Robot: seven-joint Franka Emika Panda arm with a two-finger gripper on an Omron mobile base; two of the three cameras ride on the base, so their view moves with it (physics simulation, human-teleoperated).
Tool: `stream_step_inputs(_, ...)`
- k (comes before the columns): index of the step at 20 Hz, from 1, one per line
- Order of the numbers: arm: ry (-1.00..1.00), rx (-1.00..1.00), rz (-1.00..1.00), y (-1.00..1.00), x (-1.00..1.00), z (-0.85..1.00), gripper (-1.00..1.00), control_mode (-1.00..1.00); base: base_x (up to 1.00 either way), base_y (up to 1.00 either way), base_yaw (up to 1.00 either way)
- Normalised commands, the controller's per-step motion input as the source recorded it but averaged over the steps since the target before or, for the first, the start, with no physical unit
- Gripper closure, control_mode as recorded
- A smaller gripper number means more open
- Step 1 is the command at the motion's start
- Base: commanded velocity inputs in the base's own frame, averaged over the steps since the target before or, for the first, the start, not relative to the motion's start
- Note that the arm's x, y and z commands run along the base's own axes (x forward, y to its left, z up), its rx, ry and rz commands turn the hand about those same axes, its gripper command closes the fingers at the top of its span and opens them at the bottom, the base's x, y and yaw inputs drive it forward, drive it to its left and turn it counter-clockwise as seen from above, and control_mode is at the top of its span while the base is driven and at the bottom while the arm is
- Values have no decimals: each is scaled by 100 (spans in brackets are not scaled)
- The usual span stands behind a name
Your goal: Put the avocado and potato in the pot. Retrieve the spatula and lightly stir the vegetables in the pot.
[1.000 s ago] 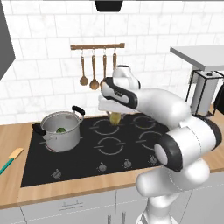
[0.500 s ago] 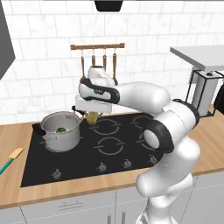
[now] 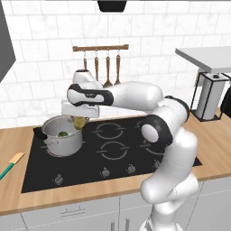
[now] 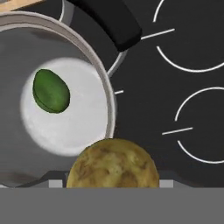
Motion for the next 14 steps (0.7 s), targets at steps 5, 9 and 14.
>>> stream_step_inputs(5, 0, 0, 0, 64, 27, -7, 100, -100, 0, 0, 0)
stream_step_inputs(9, 0, 0, 0, 46, 29, -26, 100, -100, 0, 0, 0)
stream_step_inputs(14, 0, 0, 0, 32, 12, -41, 100, -100, 0, 0, 0)
